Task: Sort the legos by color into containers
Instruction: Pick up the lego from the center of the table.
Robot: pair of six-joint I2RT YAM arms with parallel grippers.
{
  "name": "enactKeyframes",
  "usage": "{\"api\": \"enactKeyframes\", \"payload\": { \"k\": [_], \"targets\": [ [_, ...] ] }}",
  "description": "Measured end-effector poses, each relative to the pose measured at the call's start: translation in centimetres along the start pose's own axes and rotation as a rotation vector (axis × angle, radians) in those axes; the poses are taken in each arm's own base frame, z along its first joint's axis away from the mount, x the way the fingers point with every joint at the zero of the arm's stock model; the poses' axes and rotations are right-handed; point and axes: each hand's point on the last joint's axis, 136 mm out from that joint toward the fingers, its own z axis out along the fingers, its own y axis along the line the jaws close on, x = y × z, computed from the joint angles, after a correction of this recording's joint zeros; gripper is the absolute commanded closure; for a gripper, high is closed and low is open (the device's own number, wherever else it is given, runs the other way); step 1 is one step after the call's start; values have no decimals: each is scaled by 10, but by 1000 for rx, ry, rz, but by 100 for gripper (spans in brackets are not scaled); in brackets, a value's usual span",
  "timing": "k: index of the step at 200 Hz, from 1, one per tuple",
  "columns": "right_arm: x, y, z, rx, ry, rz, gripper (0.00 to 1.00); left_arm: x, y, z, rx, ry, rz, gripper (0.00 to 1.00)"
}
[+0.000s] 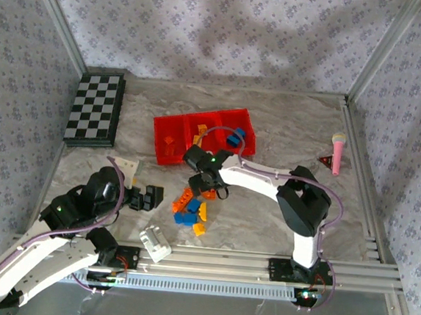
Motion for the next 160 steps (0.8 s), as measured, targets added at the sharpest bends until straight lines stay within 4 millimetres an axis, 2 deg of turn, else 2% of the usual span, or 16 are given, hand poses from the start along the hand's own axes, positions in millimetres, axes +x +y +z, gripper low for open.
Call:
{"api": "enactKeyframes", "payload": {
  "k": [59,100,118,140,160],
  "targets": [
    [7,7,16,-4,57,-24,6,0,0,0,-1,0,0,0],
    [8,5,17,0,65,-24,6,0,0,0,-1,0,-1,0],
    [7,-3,19,9,73,-6,6,0,0,0,-1,0,-1,0],
    [8,-23,28,17,96,45,6,0,0,0,-1,0,-1,0],
    [6,-39,27,24,94,85,6,0,0,0,-1,0,-1,0]
  ]
}}
